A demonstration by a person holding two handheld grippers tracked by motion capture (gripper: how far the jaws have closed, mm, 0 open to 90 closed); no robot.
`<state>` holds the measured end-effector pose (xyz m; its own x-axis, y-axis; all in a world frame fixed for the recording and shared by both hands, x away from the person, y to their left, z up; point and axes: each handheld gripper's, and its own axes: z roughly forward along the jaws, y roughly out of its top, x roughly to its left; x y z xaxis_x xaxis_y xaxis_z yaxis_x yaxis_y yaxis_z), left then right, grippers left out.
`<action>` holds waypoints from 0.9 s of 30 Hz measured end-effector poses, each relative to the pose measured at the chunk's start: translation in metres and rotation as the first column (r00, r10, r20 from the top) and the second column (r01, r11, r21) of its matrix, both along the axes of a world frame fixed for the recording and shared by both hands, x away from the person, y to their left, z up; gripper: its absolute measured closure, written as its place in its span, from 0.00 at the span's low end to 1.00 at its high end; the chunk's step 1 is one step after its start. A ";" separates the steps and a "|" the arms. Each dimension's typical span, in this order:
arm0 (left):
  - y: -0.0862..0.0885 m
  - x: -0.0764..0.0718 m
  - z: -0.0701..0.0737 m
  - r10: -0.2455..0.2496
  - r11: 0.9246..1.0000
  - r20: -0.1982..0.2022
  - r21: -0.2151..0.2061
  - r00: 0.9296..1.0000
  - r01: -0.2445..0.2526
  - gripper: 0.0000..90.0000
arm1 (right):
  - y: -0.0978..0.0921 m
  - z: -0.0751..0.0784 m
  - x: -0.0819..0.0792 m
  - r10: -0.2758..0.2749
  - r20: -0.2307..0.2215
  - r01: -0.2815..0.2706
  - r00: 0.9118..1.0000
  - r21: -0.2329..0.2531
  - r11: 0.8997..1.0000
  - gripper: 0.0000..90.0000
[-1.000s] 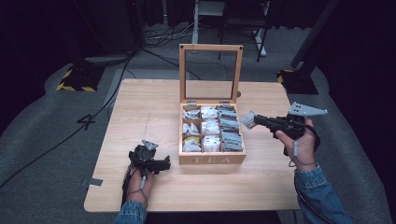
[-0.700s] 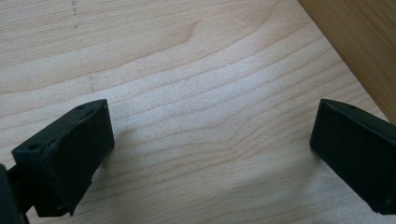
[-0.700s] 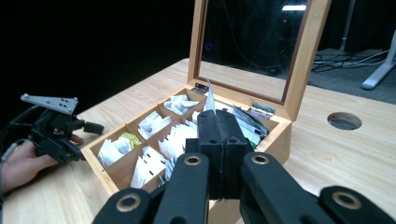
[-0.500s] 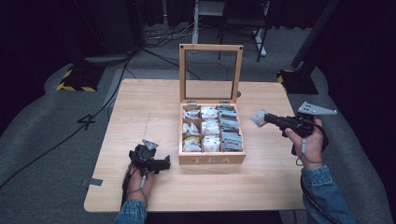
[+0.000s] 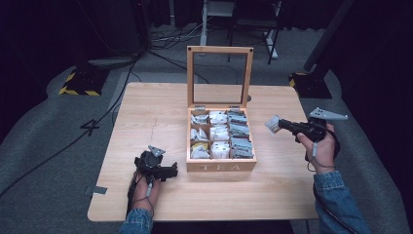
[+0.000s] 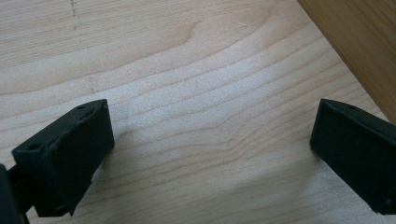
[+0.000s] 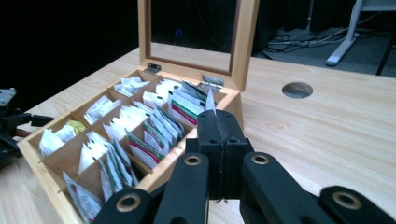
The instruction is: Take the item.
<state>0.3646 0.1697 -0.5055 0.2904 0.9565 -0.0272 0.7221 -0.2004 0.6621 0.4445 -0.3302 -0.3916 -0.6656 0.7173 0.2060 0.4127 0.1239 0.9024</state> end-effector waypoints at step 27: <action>0.000 0.000 0.000 -0.001 1.000 0.000 0.001 1.000 0.001 0.00 | -0.008 -0.051 0.024 -0.048 -0.151 0.037 0.987 -0.072 0.997 1.00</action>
